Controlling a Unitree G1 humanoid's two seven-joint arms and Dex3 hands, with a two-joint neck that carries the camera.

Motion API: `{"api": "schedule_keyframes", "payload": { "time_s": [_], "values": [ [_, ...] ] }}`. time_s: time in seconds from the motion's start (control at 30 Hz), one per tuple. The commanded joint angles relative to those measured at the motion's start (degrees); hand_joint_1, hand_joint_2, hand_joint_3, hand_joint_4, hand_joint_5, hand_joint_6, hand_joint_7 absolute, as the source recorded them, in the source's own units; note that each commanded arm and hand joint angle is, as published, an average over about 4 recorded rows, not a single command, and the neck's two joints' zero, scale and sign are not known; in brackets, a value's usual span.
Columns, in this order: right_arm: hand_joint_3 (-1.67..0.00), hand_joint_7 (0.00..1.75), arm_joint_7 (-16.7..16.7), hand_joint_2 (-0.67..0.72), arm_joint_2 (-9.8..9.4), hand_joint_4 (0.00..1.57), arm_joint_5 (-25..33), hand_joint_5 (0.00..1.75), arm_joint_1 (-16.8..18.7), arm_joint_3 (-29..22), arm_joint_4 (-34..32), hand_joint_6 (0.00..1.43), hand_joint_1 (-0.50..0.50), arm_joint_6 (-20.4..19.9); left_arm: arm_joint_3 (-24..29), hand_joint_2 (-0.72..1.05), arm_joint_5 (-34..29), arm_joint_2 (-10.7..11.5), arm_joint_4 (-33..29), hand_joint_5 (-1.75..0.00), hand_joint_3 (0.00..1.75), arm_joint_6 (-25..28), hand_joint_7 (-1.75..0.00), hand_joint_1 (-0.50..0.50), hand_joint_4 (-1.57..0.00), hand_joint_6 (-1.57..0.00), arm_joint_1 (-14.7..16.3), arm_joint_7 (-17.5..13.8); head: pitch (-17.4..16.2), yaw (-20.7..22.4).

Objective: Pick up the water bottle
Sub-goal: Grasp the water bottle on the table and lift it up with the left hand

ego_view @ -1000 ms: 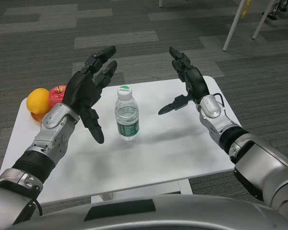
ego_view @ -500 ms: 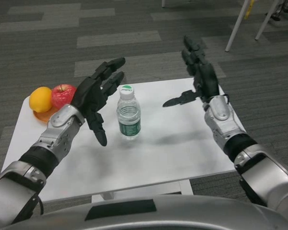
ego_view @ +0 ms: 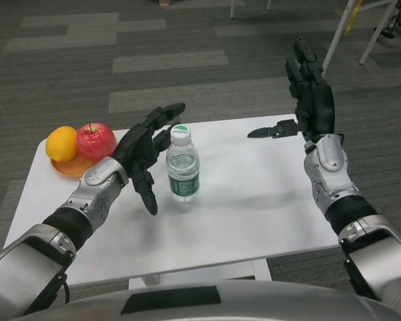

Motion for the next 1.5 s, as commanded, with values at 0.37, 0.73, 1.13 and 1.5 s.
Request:
{"api": "schedule_keyframes", "payload": {
  "time_s": [0.37,0.73,1.13,1.5],
  "values": [
    [-0.08,0.07,-0.2,-0.03,0.39,0.00,0.1,0.00,0.9,-2.6,-0.2,0.00,-0.40,-1.1,-5.8,-0.55,-0.2,-1.8,6.5,0.00,0.09,0.2,-0.49,-0.39,0.00,0.00,-3.3,0.5,-0.4,0.7],
    [-0.08,0.07,-0.2,-0.03,0.45,0.00,0.1,0.00,1.7,-3.7,-0.6,0.00,-0.38,-1.3,-10.5,-0.55,-1.5,-3.5,8.1,0.00,0.09,0.2,-0.49,-0.39,0.00,0.00,-4.7,1.9,-0.5,0.8],
    [-0.08,0.07,-0.2,-0.03,0.63,0.00,0.1,0.00,2.5,-3.9,-1.3,0.00,-0.38,-1.3,-15.9,-0.55,-4.6,-3.5,8.0,0.00,0.09,0.2,-0.47,-0.39,0.00,0.00,-5.7,2.0,0.0,1.0],
    [-0.08,0.07,-0.2,-0.03,0.74,0.00,0.1,0.00,2.9,-4.0,-1.4,0.00,-0.33,-1.3,-17.0,-0.30,-7.3,-3.5,8.0,0.00,0.09,-0.3,-0.52,-0.26,0.00,0.00,-5.7,4.2,0.3,1.1]
  ]
}}
